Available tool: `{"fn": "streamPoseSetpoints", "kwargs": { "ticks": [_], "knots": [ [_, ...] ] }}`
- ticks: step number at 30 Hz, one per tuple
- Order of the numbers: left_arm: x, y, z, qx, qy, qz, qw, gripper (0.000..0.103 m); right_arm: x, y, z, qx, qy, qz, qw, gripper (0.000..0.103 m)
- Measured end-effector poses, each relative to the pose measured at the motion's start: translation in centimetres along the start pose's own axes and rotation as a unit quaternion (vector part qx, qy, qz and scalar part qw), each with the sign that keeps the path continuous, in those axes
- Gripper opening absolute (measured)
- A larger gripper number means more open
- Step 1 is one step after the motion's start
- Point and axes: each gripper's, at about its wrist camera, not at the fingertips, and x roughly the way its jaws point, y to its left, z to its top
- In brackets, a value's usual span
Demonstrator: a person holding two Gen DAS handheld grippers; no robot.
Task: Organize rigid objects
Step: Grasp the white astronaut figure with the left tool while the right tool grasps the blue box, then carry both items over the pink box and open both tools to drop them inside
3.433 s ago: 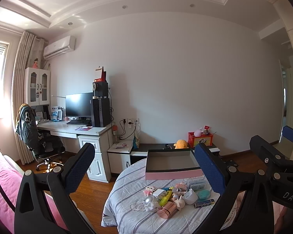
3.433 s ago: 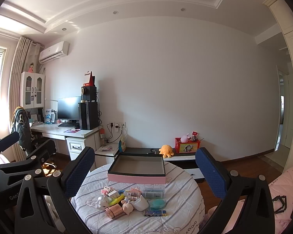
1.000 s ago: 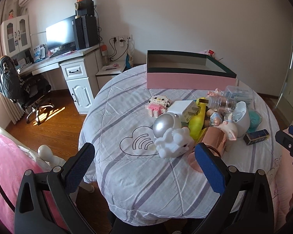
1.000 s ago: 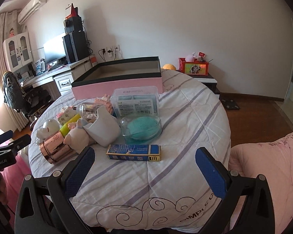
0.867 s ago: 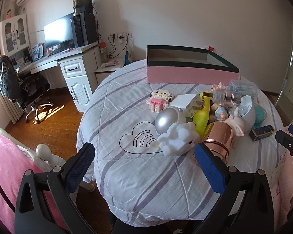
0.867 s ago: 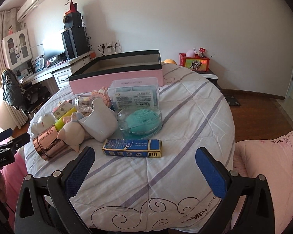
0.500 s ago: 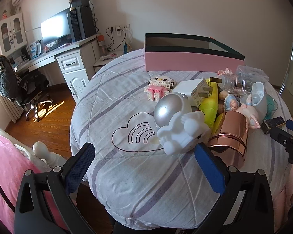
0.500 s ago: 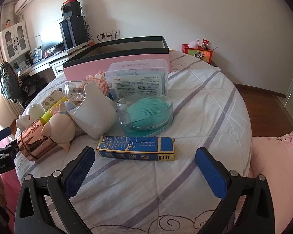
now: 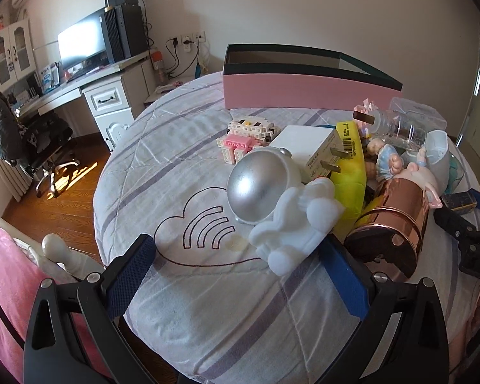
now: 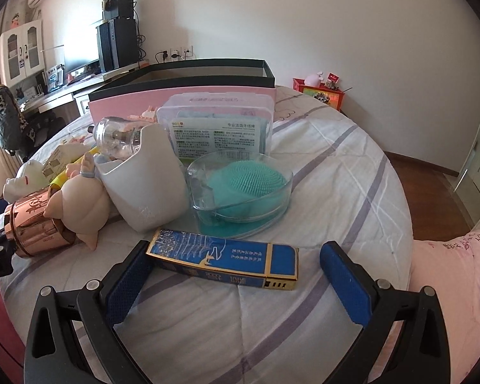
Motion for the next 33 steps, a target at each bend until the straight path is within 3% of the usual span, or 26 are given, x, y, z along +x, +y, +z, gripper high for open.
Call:
{"fn": "streamPoseSetpoints", "kwargs": {
  "ticks": [6,10,25,33],
  "knots": [
    [0.8,0.3,0.9,-0.002,-0.003,-0.019,0.9998,0.099,-0.1,-0.5,0.1,0.002,-0.007,0.015,1.000,0.095],
    [0.4,-0.3,0.9,0.018,-0.021,-0.059,0.9978,0.069,-0.3,-1.0,0.2,0.009,-0.010,0.025,1.000,0.086],
    [-2.8,-0.8,2.0,0.029,-0.069,-0.058,0.9956,0.069,-1.8,-1.9,1.1,0.022,-0.033,0.040,0.998,0.085],
    [-4.2,-1.6,6.9,0.048,-0.105,-0.080,0.9901,0.069,-3.7,-1.6,6.5,0.000,-0.083,0.040,0.996,0.085]
  ]
}}
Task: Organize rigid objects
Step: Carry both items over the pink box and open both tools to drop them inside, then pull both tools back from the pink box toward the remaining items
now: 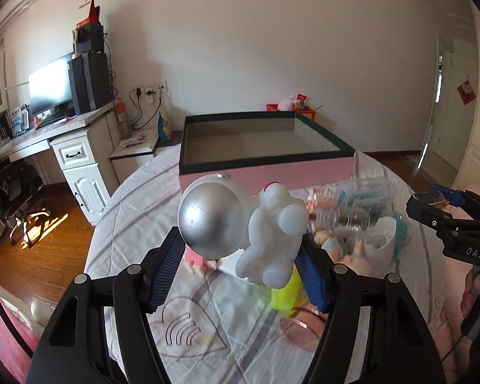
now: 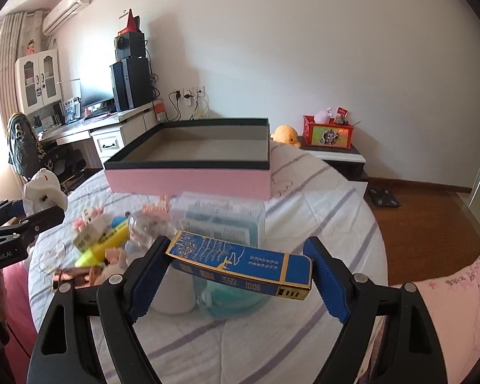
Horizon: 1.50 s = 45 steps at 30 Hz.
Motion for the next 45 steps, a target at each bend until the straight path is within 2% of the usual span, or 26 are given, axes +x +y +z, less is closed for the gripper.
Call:
{"fn": "streamPoseSetpoints", "kwargs": {
  "ticks": [3,7,12,19,22,26,30,32,33,37,42,45],
  "knots": [
    [1.1,-0.1,2.9,0.009,-0.011,-0.001,0.9999,0.069,0.9,0.7,3.2,-0.015,-0.015,0.008,1.000,0.085],
    [4.2,0.1,6.9,0.015,-0.009,-0.002,0.9998,0.069,4.7,2.2,7.5,-0.036,-0.004,0.020,0.999,0.085],
    [10.7,0.5,10.4,0.012,0.038,-0.012,0.9991,0.069,10.6,3.2,11.5,-0.043,0.026,0.030,0.998,0.085],
    [17.5,1.3,11.2,0.007,0.110,-0.002,0.9939,0.069,18.8,3.1,12.6,-0.032,0.110,0.029,0.993,0.085],
    [19.0,1.1,10.6,0.009,0.133,0.006,0.9910,0.069,19.7,2.7,12.7,-0.018,0.123,0.030,0.992,0.086],
    [19.2,1.1,10.4,0.002,0.133,0.009,0.9911,0.071,20.1,2.2,12.5,-0.016,0.139,0.014,0.990,0.091],
    [17.4,1.4,10.3,-0.003,0.116,0.019,0.9930,0.082,18.5,1.9,12.2,-0.001,0.124,0.027,0.992,0.093],
    [15.7,1.7,10.3,-0.009,0.099,0.028,0.9946,0.083,16.7,1.7,12.2,0.005,0.104,0.032,0.994,0.098],
    [14.4,1.8,10.3,-0.015,0.087,0.033,0.9955,0.086,15.5,1.8,12.2,0.006,0.091,0.034,0.995,0.103],
    [7.7,1.4,9.8,-0.032,0.012,0.062,0.9975,0.103,9.3,2.4,11.8,0.003,0.028,0.028,0.999,0.103],
    [-0.7,-0.4,7.5,-0.038,-0.065,0.097,0.9925,0.103,0.6,3.6,9.5,0.001,-0.054,-0.006,0.999,0.103],
    [-4.4,-1.2,5.8,-0.046,-0.079,0.106,0.9901,0.103,-3.6,4.3,8.3,-0.001,-0.081,-0.022,0.996,0.103]
  ]
}}
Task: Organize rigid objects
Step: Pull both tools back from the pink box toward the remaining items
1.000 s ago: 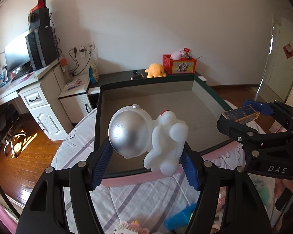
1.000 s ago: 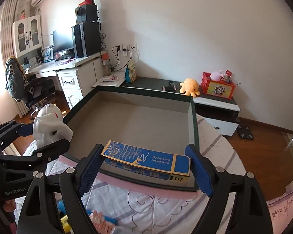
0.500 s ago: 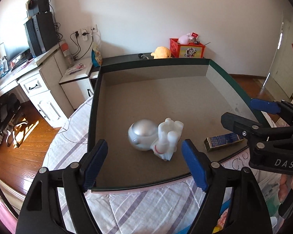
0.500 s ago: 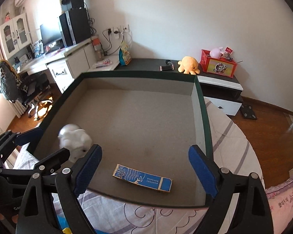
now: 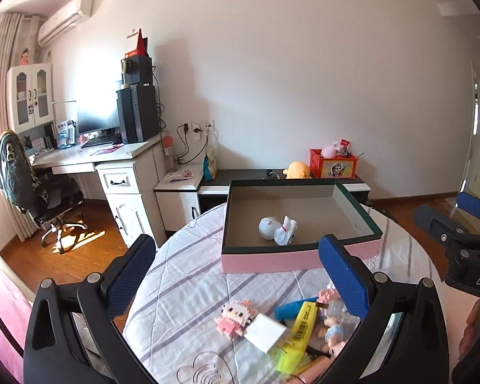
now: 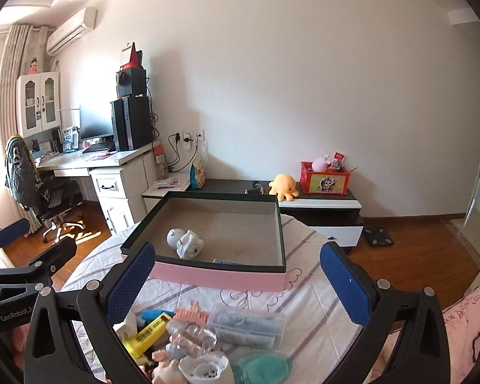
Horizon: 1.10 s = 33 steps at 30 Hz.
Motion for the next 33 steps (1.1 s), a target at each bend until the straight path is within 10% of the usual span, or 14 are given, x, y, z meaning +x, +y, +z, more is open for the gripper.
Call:
{"fn": "streamPoseSetpoints", "kwargs": {
  "ticks": [15,33],
  "knots": [
    [-13.2,-0.3,-2.8,0.018,-0.060,-0.003,0.9980,0.103,-12.3,1.1,-3.8,0.011,-0.027,-0.004,1.000,0.103],
    [-17.0,-0.2,-3.2,0.009,-0.097,0.001,0.9953,0.103,-16.6,2.0,-3.5,0.004,-0.062,-0.007,0.998,0.103]
  ]
}}
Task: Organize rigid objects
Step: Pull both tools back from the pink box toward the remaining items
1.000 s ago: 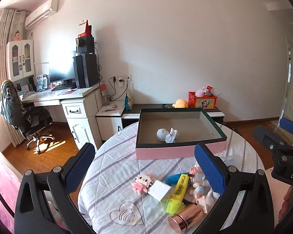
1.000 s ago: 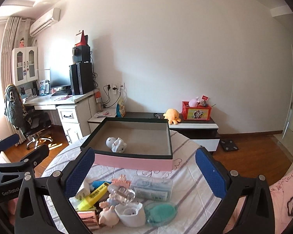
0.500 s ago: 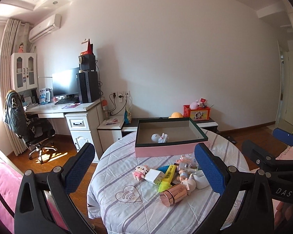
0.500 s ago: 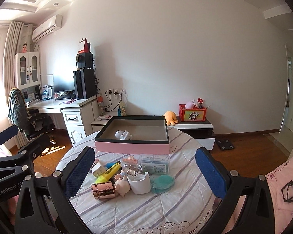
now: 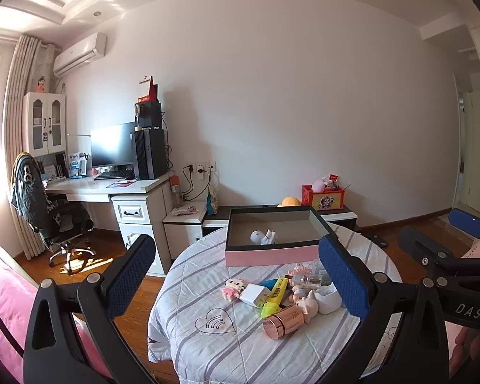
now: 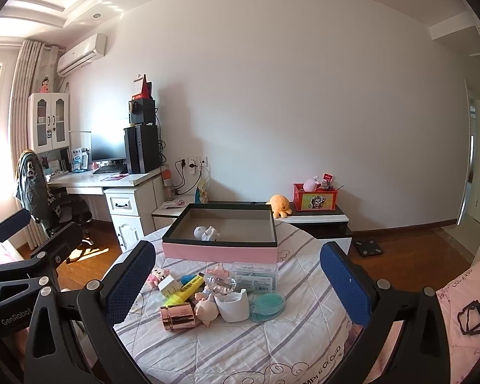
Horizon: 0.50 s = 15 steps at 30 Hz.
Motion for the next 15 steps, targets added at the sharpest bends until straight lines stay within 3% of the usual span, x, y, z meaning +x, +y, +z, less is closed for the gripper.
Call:
{"fn": "streamPoseSetpoints", "kwargs": {
  "ticks": [8,15],
  "knots": [
    [0.4,0.0,-0.5,0.001,0.008,-0.004,1.0000,0.103,0.6,0.1,-0.3,-0.001,0.009,0.001,1.000,0.103],
    [4.5,-1.0,-3.2,0.001,0.074,-0.036,0.9966,0.103,4.0,-1.0,-2.8,0.005,0.057,-0.007,0.998,0.103]
  ]
}}
